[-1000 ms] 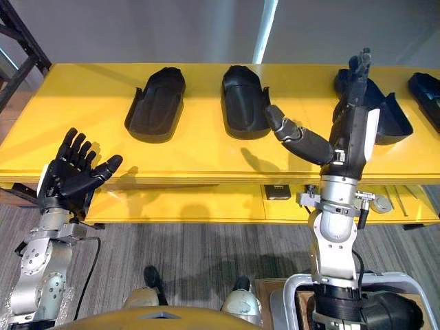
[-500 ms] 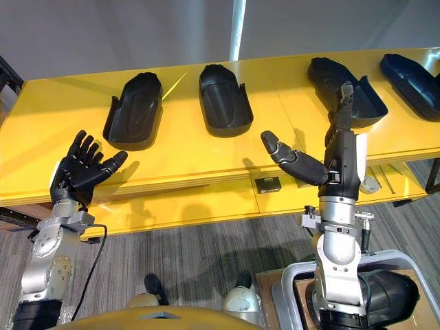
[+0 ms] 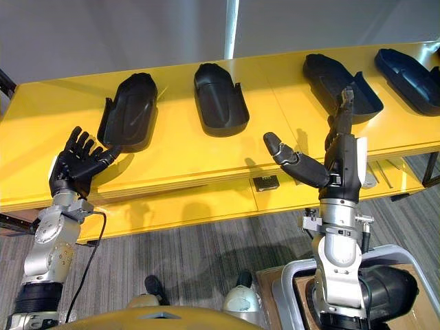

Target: Walk over and take three plastic housings, then place them on the shelf

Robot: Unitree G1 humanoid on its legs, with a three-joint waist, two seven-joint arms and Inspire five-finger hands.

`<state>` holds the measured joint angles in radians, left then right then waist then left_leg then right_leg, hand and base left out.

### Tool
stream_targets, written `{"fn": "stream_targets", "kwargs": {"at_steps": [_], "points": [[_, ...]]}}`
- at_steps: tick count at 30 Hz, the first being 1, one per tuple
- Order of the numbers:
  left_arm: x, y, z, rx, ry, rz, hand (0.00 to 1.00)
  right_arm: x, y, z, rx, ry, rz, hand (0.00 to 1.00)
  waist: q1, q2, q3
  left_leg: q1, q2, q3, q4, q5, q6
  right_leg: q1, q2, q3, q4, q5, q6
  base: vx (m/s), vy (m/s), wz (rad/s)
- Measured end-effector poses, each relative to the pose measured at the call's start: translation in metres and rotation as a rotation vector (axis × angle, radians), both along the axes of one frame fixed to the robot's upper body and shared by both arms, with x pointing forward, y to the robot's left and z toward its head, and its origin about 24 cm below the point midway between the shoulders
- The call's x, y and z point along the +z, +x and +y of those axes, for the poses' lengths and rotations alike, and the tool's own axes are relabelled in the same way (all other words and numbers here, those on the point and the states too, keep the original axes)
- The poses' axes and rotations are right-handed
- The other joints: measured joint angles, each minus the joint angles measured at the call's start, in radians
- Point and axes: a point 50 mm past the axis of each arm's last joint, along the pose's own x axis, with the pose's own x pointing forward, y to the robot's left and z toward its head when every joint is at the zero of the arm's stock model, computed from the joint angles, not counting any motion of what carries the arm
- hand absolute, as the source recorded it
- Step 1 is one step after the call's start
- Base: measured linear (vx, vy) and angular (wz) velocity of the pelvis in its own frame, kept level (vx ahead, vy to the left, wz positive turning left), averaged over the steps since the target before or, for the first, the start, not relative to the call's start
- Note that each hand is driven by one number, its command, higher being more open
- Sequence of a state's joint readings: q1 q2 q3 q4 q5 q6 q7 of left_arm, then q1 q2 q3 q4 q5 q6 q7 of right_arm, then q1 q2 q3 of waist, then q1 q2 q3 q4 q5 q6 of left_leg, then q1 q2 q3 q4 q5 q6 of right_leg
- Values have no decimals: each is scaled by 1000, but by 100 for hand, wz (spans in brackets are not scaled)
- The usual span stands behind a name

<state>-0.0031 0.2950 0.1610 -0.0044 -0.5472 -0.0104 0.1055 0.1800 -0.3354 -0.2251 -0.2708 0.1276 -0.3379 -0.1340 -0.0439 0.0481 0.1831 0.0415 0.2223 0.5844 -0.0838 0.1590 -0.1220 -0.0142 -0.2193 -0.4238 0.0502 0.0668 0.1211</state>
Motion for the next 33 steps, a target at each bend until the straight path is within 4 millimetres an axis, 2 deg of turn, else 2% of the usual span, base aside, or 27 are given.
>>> {"fn": "stream_targets", "kwargs": {"at_steps": [11, 23, 33], "points": [[1, 0, -1, -21, 5, -15, 100, -3, 0, 2, 31, 96, -9, 100, -11, -6, 4, 4, 1, 13, 0, -5, -1, -5, 1, 12, 0, 0, 0, 3, 3, -2], [10, 6, 0, -54, 32, -46, 100, -2, 1, 3, 48, 110, -18, 100, -11, -20, 24, 4, 1, 17, 0, -5, -1, -8, 2, 15, 0, 0, 0, 0, 1, 0], [14, 8, 0, -77, 42, -65, 100, 1, 3, 3, 52, 110, -29, 100, -10, -17, 44, 4, 1, 17, 0, -7, -2, -8, 2, 15, 0, 0, 0, 0, 0, 0]]}}
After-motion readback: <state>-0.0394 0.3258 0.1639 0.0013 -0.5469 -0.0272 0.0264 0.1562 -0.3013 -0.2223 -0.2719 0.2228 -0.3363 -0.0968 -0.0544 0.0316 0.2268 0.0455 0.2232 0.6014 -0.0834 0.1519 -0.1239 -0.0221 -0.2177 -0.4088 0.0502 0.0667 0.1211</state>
